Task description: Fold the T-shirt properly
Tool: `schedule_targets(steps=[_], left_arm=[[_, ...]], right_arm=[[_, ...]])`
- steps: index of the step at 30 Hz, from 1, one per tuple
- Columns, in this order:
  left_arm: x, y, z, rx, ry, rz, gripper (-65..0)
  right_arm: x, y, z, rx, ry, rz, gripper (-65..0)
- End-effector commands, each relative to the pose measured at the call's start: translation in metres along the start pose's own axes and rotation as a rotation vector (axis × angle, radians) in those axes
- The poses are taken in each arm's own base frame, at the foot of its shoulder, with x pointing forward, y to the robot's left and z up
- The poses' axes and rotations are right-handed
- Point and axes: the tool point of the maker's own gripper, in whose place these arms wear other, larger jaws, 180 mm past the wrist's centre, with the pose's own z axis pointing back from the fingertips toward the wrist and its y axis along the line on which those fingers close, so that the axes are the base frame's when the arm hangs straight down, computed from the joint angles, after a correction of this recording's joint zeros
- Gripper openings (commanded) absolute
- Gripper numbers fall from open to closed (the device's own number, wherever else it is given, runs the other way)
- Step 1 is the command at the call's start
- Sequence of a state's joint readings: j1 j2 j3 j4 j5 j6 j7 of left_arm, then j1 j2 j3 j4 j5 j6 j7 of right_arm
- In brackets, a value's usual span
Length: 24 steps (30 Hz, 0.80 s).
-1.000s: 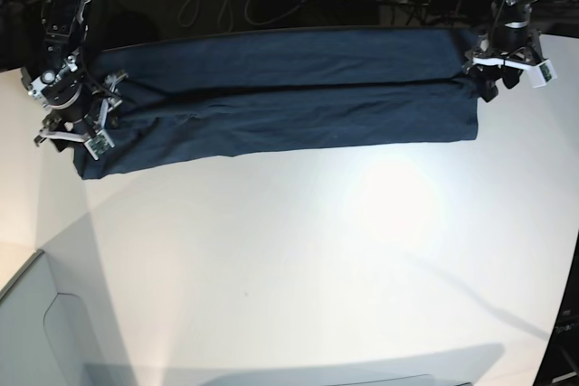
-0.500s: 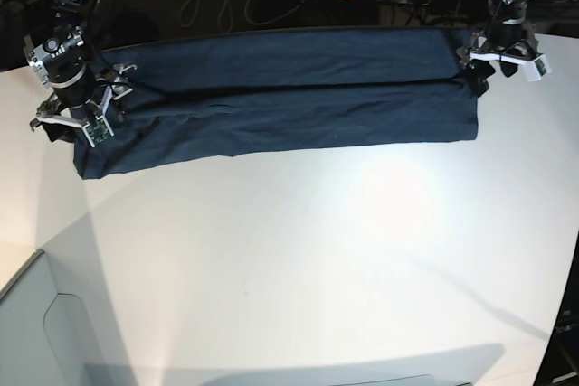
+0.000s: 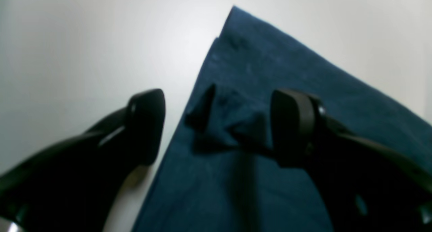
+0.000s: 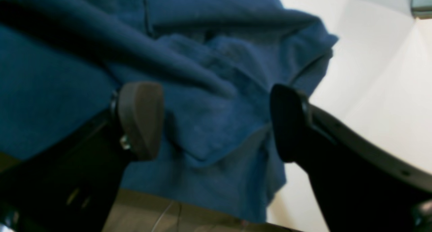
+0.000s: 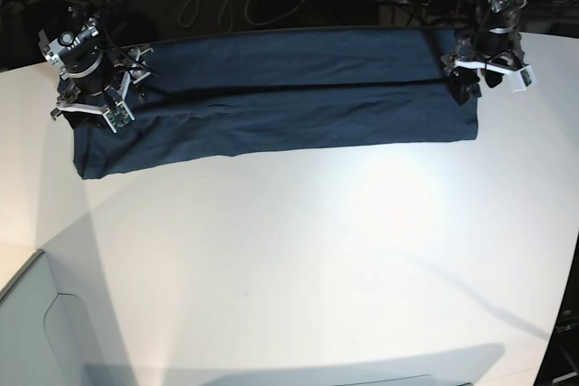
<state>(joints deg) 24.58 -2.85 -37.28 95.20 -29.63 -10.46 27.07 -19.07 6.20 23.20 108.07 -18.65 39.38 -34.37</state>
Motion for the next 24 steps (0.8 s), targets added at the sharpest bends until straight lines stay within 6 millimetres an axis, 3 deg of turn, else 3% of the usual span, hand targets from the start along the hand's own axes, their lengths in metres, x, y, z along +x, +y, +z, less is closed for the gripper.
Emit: schedule_targets(steps=[1, 12, 15, 19, 24], left_arm=[[0.002, 0.004, 0.001, 0.003, -0.008, 0.000, -18.5], [-0.013, 0.009, -0.004, 0.013, 0.026, 0.031, -19.5], [-0.016, 0.004, -0.006, 0.000, 0.037, 0.030, -28.4], [-0.022, -0.012, -0.011, -0.043, 0.059, 0.010, -45.3], [-0.022, -0.013, -0.011, -0.043, 0.055, 0.016, -58.3]], right_arm=[[0.005, -0.004, 0.002, -0.004, -0.021, 0.016, -17.8], [0.003, -0.003, 0.001, 0.001, -0.015, 0.012, -17.8], [0.003, -0.003, 0.001, 0.000, -0.016, 0.012, -17.8], [0.003, -0.003, 0.001, 0.000, -0.016, 0.012, -17.8], [0.002, -0.004, 0.001, -0.001, -0.014, 0.010, -17.8]])
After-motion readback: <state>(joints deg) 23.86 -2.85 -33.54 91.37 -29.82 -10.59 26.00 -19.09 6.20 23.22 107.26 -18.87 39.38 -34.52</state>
